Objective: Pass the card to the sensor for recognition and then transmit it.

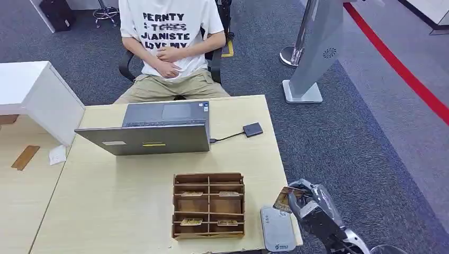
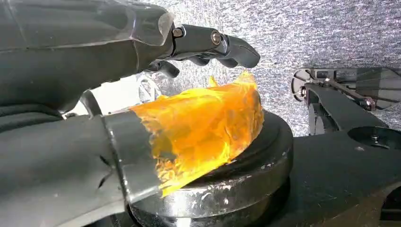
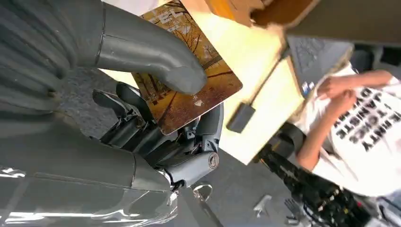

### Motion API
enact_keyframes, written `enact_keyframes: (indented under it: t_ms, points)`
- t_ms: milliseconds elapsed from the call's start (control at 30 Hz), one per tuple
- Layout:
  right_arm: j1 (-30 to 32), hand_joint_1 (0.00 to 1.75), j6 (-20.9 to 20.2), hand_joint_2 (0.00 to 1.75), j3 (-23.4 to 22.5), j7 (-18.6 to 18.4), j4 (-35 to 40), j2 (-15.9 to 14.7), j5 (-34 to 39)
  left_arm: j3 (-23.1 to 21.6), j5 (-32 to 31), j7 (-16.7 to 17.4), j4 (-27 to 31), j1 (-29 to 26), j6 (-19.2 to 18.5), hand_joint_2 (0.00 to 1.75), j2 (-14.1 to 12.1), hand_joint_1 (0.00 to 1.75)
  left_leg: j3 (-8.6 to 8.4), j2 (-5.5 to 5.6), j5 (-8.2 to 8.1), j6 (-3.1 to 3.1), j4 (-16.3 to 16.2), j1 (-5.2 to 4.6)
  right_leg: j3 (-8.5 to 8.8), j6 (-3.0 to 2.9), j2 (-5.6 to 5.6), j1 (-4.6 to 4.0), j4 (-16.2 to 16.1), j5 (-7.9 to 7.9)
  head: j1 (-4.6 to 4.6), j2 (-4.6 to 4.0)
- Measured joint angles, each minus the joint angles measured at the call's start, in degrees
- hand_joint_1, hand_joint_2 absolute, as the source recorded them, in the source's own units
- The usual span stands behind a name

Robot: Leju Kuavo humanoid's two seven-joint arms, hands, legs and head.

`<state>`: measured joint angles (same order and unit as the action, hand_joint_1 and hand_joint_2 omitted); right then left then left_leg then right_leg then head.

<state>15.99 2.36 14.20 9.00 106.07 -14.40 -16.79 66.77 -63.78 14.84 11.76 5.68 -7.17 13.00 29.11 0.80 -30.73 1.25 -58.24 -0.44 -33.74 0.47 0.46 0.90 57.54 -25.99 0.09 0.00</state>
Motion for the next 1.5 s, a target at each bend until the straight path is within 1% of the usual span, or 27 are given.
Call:
enact_keyframes:
  t_ms: [200, 300, 433, 500, 833, 1500]
  points:
    - [-1.1, 1.75, 0.1, 1.75, 3.1, -2.1, -2.9, -1.5, -0.7, 0.0, -0.3, 0.2, 0.0, 0.0, 0.0, 0.0, -0.1, 0.0, 0.0, 0.01, 0.0, 0.0, 0.0, 0.01, 0.0, 0.0, 0.0, -0.01, 0.0, 0.0, 0.0, 0.0]
    - [-1.6, 1.75, 0.8, 1.75, 4.7, -2.9, -4.2, -2.1, -0.7, 0.0, -0.5, 0.3, 0.0, 0.0, 0.0, 0.0, -0.1, 0.0, 0.0, 0.0, 0.0, 0.0, 0.0, 0.01, 0.0, 0.0, 0.0, -0.01, 0.0, 0.0, 0.0, 0.0]
    - [-2.3, 1.75, 4.2, 1.75, 5.7, -6.5, -6.9, -2.8, -3.7, 0.0, -0.6, 0.5, 0.0, 0.0, -0.1, 0.0, -0.1, 0.0, 0.0, 0.0, 0.0, 0.0, 0.0, 0.01, 0.0, 0.0, 0.0, 0.0, 0.0, 0.0, 0.0, 0.0]
    - [-2.7, 1.75, 4.5, 1.75, 5.9, -7.2, -8.3, -2.9, -3.7, 0.0, -0.7, 0.5, 0.0, 0.0, -0.1, 0.0, -0.1, 0.0, 0.0, 0.0, 0.0, 0.0, 0.0, 0.01, 0.0, 0.0, 0.0, 0.0, 0.0, 0.0, -0.02, 0.0]
    - [-3.4, 1.75, 5.1, 1.75, 7.7, -7.8, -12.4, -3.5, -3.6, 0.0, -0.7, 0.7, 0.0, 0.1, -0.2, 0.0, -0.1, 0.0, -0.01, 0.0, 0.0, 0.0, 0.0, 0.0, 0.0, 0.0, 0.0, -0.01, 0.0, 0.0, 0.0, 0.0]
    - [-3.6, 1.75, 5.8, 1.75, 8.9, -8.4, -15.1, -3.5, -2.5, 0.0, -0.7, 0.7, 0.0, 0.0, -0.2, 0.0, -0.2, 0.0, -0.01, 0.0, 0.0, 0.0, 0.0, 0.0, 0.0, 0.0, 0.0, 0.0, 0.0, 0.0, 0.0, 0.0]
